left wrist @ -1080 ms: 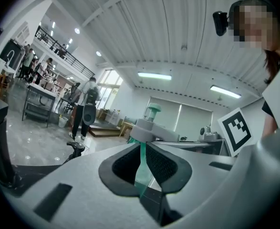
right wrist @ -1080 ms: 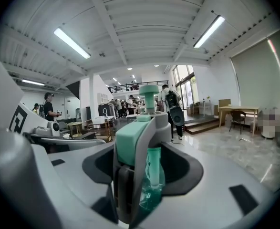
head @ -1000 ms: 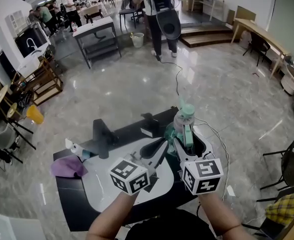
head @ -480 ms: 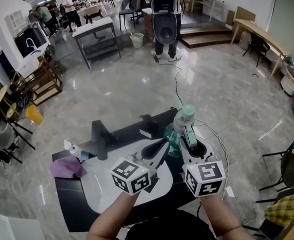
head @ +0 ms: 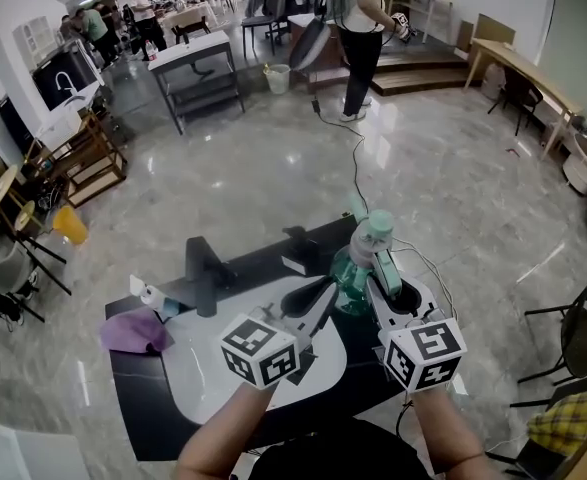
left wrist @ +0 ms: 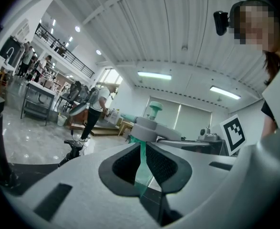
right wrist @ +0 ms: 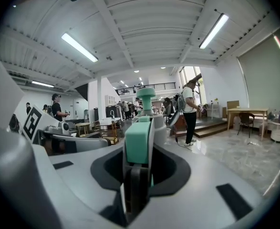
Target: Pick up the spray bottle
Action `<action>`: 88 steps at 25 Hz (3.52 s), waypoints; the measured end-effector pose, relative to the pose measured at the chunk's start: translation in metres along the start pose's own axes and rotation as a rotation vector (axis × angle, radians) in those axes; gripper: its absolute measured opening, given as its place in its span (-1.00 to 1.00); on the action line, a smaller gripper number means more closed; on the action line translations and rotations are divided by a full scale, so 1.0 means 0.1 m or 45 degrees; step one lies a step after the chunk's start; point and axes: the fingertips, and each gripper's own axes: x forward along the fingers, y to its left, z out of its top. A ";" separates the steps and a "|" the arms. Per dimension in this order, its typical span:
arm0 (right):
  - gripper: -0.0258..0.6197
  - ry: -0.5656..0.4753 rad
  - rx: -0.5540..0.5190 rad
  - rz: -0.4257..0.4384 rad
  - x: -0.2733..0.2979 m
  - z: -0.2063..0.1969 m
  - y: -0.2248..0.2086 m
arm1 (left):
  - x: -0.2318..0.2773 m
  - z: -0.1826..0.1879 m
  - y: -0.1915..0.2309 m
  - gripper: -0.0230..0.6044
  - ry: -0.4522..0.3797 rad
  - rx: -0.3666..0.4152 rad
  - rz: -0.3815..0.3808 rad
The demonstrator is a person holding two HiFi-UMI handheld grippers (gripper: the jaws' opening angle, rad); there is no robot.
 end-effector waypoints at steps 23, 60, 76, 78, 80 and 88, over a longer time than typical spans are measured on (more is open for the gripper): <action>-0.67 -0.119 0.054 0.377 -0.28 0.08 0.15 | -0.18 0.01 0.03 -0.90 0.023 -0.009 -0.069; -0.67 -0.217 -0.024 0.833 -0.70 0.15 1.06 | -0.75 0.43 -0.08 -0.90 -0.196 -0.034 -0.225; -0.67 -0.228 -0.068 0.903 -1.04 0.21 1.41 | -1.17 0.52 -0.38 -0.86 -0.253 0.016 -0.246; -0.67 -0.225 -0.070 0.912 -1.07 0.21 1.48 | -1.25 0.53 -0.41 -0.86 -0.259 0.018 -0.249; -0.67 -0.224 -0.072 0.921 -1.10 0.21 1.55 | -1.33 0.54 -0.43 -0.86 -0.268 0.015 -0.250; -0.67 -0.212 -0.073 0.944 -1.21 0.15 1.81 | -1.61 0.49 -0.49 -0.86 -0.268 0.009 -0.232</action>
